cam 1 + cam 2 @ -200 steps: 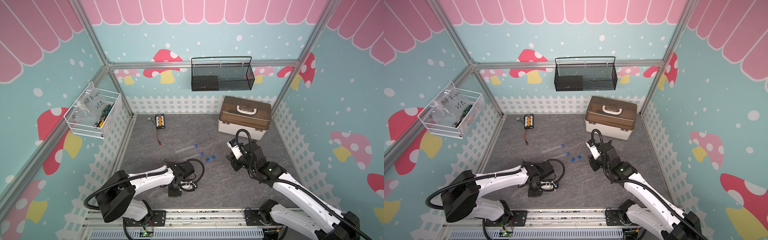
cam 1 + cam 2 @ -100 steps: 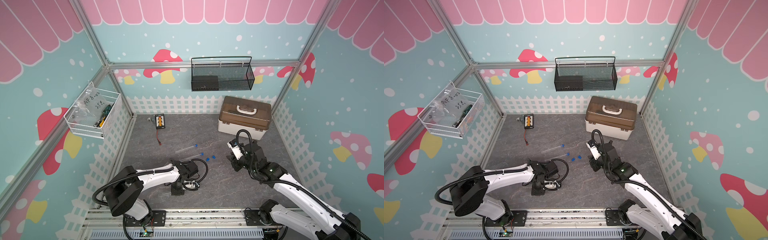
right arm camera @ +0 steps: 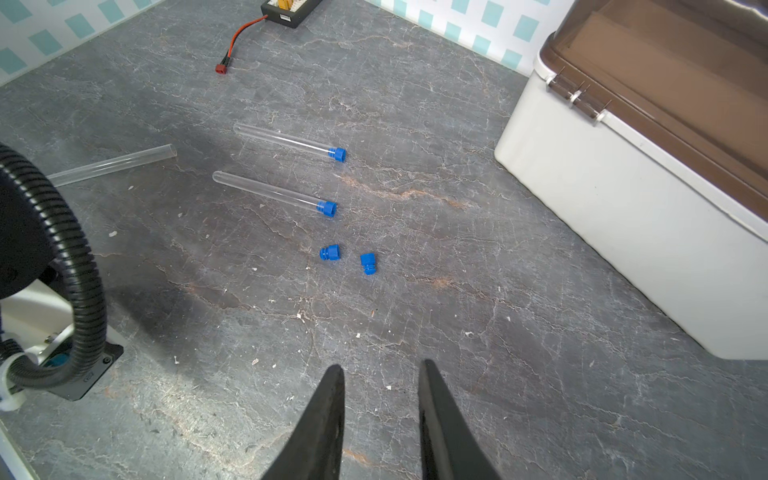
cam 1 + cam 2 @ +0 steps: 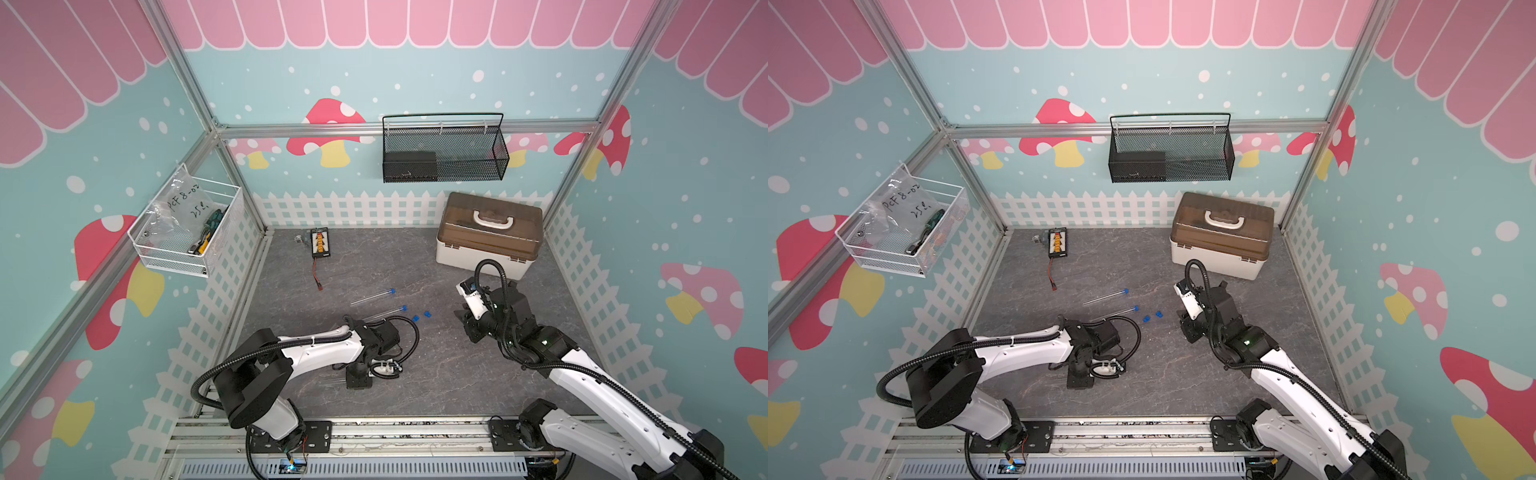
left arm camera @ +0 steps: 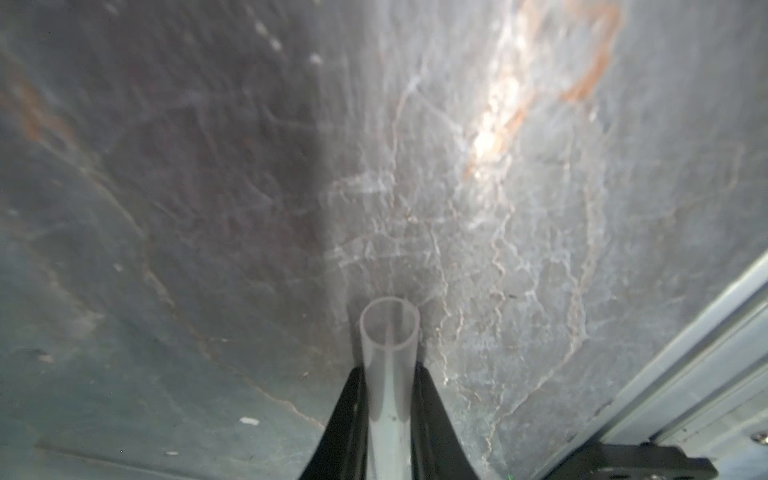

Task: Insert stoppers into test tubes
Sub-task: Pick up the test tube at the center of the board.

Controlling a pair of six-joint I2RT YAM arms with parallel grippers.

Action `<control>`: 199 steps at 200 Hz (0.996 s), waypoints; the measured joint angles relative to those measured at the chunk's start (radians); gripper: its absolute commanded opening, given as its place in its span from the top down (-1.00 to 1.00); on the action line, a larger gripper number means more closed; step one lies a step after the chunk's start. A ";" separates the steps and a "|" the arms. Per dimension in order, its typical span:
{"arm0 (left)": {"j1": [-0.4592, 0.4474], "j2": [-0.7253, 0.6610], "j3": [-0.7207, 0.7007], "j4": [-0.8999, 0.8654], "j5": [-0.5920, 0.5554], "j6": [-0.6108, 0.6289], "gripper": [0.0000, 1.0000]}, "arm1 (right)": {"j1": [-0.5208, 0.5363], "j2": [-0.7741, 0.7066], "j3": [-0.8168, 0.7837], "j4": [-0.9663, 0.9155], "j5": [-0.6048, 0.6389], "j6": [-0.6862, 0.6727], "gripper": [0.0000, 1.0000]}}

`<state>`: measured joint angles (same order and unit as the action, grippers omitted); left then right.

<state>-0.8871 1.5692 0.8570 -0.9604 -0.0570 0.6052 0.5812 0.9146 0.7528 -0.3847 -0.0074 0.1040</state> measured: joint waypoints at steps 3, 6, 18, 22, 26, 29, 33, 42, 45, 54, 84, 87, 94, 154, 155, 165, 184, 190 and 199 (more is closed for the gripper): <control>0.000 0.000 0.003 0.003 0.000 0.000 0.63 | 0.000 -0.002 0.000 0.000 0.001 0.000 0.41; 0.000 -0.001 0.005 0.004 0.000 0.000 0.63 | 0.000 -0.003 0.000 -0.001 0.003 0.000 0.41; -0.001 -0.002 0.018 0.012 0.002 -0.002 0.64 | 0.000 -0.008 0.000 -0.005 0.008 -0.002 0.41; -0.001 -0.003 0.023 0.014 0.004 -0.003 0.64 | 0.000 -0.010 0.000 -0.006 0.009 -0.002 0.41; -0.002 -0.003 0.029 0.018 0.006 -0.005 0.63 | 0.000 -0.011 0.000 -0.008 0.012 -0.002 0.41; -0.002 -0.003 0.035 0.021 0.008 -0.005 0.63 | 0.000 -0.011 0.000 -0.008 0.012 -0.002 0.41; -0.002 -0.003 0.041 0.026 0.012 -0.008 0.64 | 0.000 -0.012 0.000 -0.010 0.014 -0.002 0.41; -0.004 -0.003 0.057 0.035 0.020 -0.012 0.63 | 0.000 -0.014 0.000 -0.013 0.016 -0.002 0.41; -0.005 -0.002 0.064 0.039 0.026 -0.013 0.63 | 0.000 -0.014 0.000 -0.013 0.018 -0.002 0.41; -0.008 0.001 0.086 0.049 0.040 -0.020 0.63 | 0.000 -0.016 0.000 -0.013 0.020 -0.002 0.41; -0.031 0.053 0.163 0.096 0.064 -0.037 0.63 | 0.000 -0.029 0.000 -0.022 0.031 -0.002 0.41; -0.033 0.060 0.169 0.099 0.064 -0.040 0.63 | 0.000 -0.031 0.000 -0.023 0.033 -0.002 0.41; -0.039 0.079 0.182 0.106 0.065 -0.045 0.63 | 0.000 -0.034 0.000 -0.026 0.035 -0.002 0.41; -0.064 0.182 0.238 0.117 0.064 -0.066 0.60 | 0.000 -0.042 0.000 -0.044 0.044 -0.007 0.41; -0.064 0.182 0.238 0.117 0.064 -0.067 0.60 | 0.000 -0.042 0.000 -0.044 0.045 -0.007 0.41; -0.064 0.186 0.240 0.120 0.064 -0.070 0.57 | 0.000 -0.042 0.000 -0.046 0.045 -0.010 0.41; -0.064 0.192 0.240 0.130 0.063 -0.076 0.54 | 0.000 -0.042 0.000 -0.050 0.045 -0.011 0.41; -0.064 0.195 0.240 0.135 0.063 -0.078 0.54 | 0.000 -0.042 0.000 -0.051 0.045 -0.011 0.41; -0.064 0.202 0.240 0.143 0.063 -0.079 0.54 | 0.000 -0.042 0.000 -0.053 0.045 -0.011 0.41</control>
<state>-0.9516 1.7710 1.0966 -0.8177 0.0059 0.5266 0.5812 0.8726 0.7528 -0.4381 0.0372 0.0925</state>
